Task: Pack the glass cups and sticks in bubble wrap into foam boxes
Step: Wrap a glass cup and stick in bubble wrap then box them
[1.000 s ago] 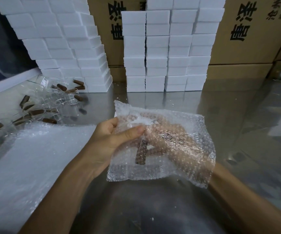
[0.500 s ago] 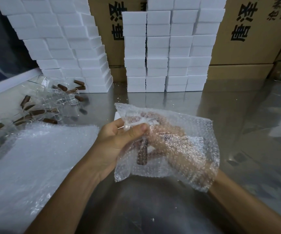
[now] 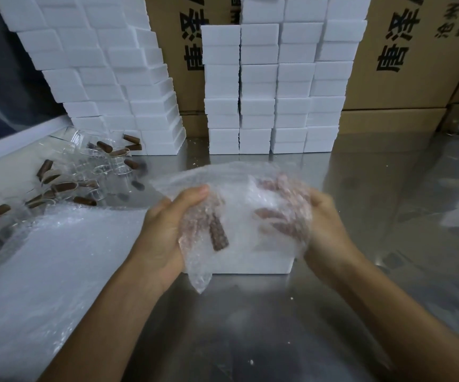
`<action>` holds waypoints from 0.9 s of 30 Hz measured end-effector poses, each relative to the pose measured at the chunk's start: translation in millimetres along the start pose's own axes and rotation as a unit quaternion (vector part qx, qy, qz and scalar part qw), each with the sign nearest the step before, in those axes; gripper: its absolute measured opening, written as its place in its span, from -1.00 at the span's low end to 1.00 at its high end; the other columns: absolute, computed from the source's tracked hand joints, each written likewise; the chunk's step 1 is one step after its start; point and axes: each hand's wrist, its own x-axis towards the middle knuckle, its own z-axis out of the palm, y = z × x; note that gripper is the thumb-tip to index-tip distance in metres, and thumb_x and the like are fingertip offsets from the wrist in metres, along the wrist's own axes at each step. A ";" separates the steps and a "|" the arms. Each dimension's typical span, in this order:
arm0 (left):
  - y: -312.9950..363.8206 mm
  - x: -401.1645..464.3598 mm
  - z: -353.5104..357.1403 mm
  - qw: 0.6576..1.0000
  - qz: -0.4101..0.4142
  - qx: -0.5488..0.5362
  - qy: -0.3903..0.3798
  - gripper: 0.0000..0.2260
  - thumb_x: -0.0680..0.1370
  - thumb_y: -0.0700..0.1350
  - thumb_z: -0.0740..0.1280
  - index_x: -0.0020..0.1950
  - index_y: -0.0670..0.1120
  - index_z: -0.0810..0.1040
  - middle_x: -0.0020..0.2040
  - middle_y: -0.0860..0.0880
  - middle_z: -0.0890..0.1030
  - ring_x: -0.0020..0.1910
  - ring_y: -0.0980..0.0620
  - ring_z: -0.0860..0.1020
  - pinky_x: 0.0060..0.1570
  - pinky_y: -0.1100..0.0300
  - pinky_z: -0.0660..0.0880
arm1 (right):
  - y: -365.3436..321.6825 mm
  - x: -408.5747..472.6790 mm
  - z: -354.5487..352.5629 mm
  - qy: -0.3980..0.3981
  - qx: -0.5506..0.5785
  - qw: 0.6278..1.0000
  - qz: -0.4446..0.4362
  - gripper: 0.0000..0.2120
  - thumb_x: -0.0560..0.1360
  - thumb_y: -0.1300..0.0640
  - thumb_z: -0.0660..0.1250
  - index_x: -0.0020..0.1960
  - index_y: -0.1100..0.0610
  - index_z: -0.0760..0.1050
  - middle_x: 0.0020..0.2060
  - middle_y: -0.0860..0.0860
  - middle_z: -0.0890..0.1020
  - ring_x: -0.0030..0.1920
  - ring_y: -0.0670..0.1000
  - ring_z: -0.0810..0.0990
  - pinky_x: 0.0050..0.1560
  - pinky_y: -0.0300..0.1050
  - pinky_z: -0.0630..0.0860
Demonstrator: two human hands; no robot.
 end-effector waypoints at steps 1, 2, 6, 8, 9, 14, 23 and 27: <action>1.6 2.0 -1.7 1.000 0.008 -0.028 0.010 -0.39 0.33 -0.08 0.51 0.34 -0.24 0.52 0.16 -0.21 0.62 0.14 -0.18 0.61 0.25 -0.12 0.50 | -6.3 3.5 -0.9 0.063 0.021 0.998 -0.011 -0.81 0.56 -0.03 0.35 0.01 0.02 0.70 0.01 -0.04 0.72 -0.12 0.06 0.73 -0.14 -0.07 0.64; 2.6 3.3 -3.0 0.998 0.018 -0.057 0.015 -0.42 0.37 -0.10 0.49 0.36 -0.22 0.51 0.19 -0.19 0.62 0.19 -0.17 0.60 0.30 -0.12 0.46 | -8.9 6.6 -4.8 0.129 0.029 0.991 -0.013 -0.79 0.61 -0.01 0.30 0.00 0.04 0.68 0.01 -0.01 0.72 -0.13 0.02 0.71 -0.12 -0.08 0.63; 4.8 5.3 -3.3 0.988 0.064 -0.136 0.045 -0.54 0.48 -0.13 0.39 0.38 -0.15 0.51 0.28 -0.15 0.60 0.32 -0.16 0.53 0.41 -0.15 0.36 | -5.8 9.3 -11.2 0.212 0.063 0.974 0.040 -0.89 0.62 0.11 0.28 0.00 0.09 0.57 -0.02 0.07 0.64 -0.19 -0.03 0.65 -0.17 -0.19 0.58; 5.6 4.9 -2.5 0.983 0.082 -0.156 0.057 -0.56 0.49 -0.12 0.39 0.38 -0.13 0.52 0.27 -0.14 0.60 0.34 -0.16 0.51 0.42 -0.18 0.32 | -7.4 8.0 -3.1 0.167 0.085 0.980 0.072 -0.90 0.59 0.08 0.34 0.03 0.11 0.55 -0.03 0.10 0.67 -0.18 0.01 0.70 -0.19 -0.19 0.63; 5.6 4.7 -1.2 0.980 0.090 -0.165 0.063 -0.56 0.49 -0.12 0.39 0.38 -0.13 0.52 0.26 -0.12 0.62 0.33 -0.15 0.51 0.43 -0.17 0.32 | -7.2 6.1 1.4 0.125 0.095 0.984 0.086 -0.83 0.54 0.03 0.40 0.05 0.11 0.56 -0.03 0.12 0.69 -0.15 0.04 0.72 -0.17 -0.17 0.65; -2.0 -2.4 14.2 0.985 0.099 -0.137 0.043 -0.67 0.49 -0.08 0.36 0.24 -0.09 0.61 0.14 -0.09 0.67 0.13 -0.05 0.64 0.15 0.03 0.56 | 1.3 -8.5 25.1 -0.070 0.075 0.983 0.153 -0.53 0.26 -0.22 0.57 0.02 0.07 0.66 -0.05 0.09 0.73 -0.18 0.04 0.69 -0.14 -0.13 0.62; -15.9 -7.0 22.0 0.991 0.112 -0.046 0.060 -0.46 0.36 -0.12 0.53 0.31 -0.17 0.54 0.19 -0.15 0.65 0.18 -0.14 0.63 0.20 -0.12 0.54 | -3.4 -9.7 22.4 0.028 0.033 0.999 0.031 -0.72 0.52 0.06 0.43 -0.37 -0.03 0.66 -0.39 -0.06 0.66 -0.36 -0.10 0.62 -0.38 -0.32 0.49; -18.4 -4.8 19.0 0.990 0.108 0.030 0.081 -0.33 0.23 -0.06 0.63 0.28 -0.13 0.52 0.11 -0.10 0.69 0.09 -0.10 0.67 0.07 -0.08 0.60 | -0.1 -7.5 20.1 0.083 0.010 0.996 0.011 -0.81 0.57 0.06 0.36 -0.19 0.07 0.64 -0.29 -0.03 0.68 -0.31 -0.08 0.63 -0.35 -0.27 0.53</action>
